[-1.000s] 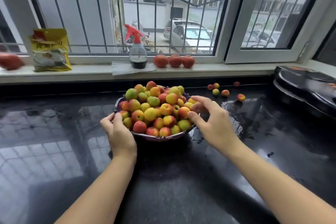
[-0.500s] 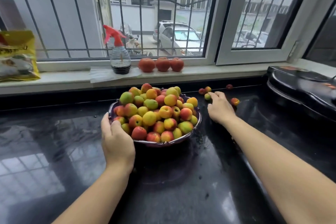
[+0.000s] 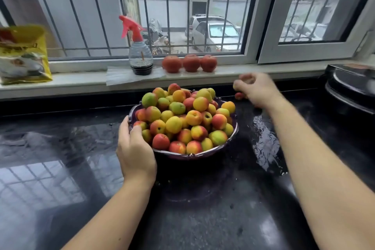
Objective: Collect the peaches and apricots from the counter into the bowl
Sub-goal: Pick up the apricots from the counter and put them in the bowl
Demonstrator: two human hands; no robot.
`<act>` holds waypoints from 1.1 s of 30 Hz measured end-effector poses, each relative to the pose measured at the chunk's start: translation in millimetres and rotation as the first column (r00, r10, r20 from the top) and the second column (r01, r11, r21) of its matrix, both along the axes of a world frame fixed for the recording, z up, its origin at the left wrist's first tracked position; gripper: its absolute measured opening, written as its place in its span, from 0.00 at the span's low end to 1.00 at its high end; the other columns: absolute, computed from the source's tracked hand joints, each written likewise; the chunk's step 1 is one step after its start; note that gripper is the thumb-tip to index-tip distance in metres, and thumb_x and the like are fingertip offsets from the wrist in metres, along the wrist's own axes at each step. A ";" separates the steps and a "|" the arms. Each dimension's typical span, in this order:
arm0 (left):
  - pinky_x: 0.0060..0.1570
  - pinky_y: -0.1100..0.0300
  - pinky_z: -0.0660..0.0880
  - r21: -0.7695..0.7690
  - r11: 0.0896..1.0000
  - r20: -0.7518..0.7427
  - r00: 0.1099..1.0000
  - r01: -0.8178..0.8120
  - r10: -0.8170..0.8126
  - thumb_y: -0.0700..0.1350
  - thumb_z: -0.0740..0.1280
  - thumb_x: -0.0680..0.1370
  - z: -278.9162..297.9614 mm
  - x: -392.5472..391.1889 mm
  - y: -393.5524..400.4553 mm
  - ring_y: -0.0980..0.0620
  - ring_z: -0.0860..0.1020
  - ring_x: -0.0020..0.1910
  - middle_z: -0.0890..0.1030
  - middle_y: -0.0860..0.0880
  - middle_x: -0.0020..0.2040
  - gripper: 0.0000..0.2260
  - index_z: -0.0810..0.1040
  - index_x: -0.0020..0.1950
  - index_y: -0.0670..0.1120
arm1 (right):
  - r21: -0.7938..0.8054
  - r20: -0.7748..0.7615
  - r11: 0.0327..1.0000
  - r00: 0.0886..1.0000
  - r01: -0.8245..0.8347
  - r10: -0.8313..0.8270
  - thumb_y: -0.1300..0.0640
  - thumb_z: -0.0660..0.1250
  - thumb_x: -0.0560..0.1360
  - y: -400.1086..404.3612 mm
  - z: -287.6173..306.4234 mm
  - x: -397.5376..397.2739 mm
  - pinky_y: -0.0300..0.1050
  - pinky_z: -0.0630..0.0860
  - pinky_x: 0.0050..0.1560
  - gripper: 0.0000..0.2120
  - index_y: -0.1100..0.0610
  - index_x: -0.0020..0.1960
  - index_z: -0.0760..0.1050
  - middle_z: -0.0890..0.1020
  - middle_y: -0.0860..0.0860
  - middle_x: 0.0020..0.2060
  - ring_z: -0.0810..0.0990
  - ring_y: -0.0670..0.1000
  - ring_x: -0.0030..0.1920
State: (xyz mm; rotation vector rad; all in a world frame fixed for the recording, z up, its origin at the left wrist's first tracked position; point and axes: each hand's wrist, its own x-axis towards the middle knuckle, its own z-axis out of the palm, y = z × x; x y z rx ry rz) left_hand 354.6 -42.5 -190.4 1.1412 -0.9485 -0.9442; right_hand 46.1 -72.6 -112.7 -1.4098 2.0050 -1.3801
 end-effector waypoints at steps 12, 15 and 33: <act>0.65 0.49 0.75 -0.024 1.000 0.030 0.999 -0.018 0.019 0.54 0.58 0.77 0.6 0.4 1.7 0.54 0.79 0.61 0.84 0.60 0.57 0.20 0.81 0.66 0.58 | 0.097 -0.594 0.891 0.692 -0.444 0.410 0.48 0.71 0.77 23.2 39.7 121.9 0.46 0.76 0.59 0.13 0.50 0.59 0.80 0.83 0.46 0.54 0.79 0.46 0.55; 0.67 0.46 0.75 -0.026 0.999 0.048 0.999 -0.021 0.023 0.54 0.58 0.78 0.7 0.3 1.2 0.54 0.79 0.61 0.84 0.60 0.58 0.19 0.81 0.65 0.58 | 0.092 -0.585 0.903 0.711 -0.419 0.389 0.45 0.70 0.77 21.2 40.9 113.0 0.50 0.74 0.61 0.14 0.51 0.59 0.81 0.82 0.46 0.54 0.77 0.48 0.56; 0.57 0.61 0.69 -0.026 0.998 0.063 0.997 -0.051 0.053 0.55 0.56 0.77 -1.8 -1.0 -0.7 0.53 0.76 0.64 0.81 0.56 0.65 0.25 0.77 0.73 0.54 | 0.291 -0.452 0.890 0.870 0.351 -0.196 0.50 0.58 0.83 -16.4 -72.0 -39.0 0.57 0.56 0.76 0.26 0.54 0.80 0.60 0.55 0.60 0.80 0.55 0.63 0.78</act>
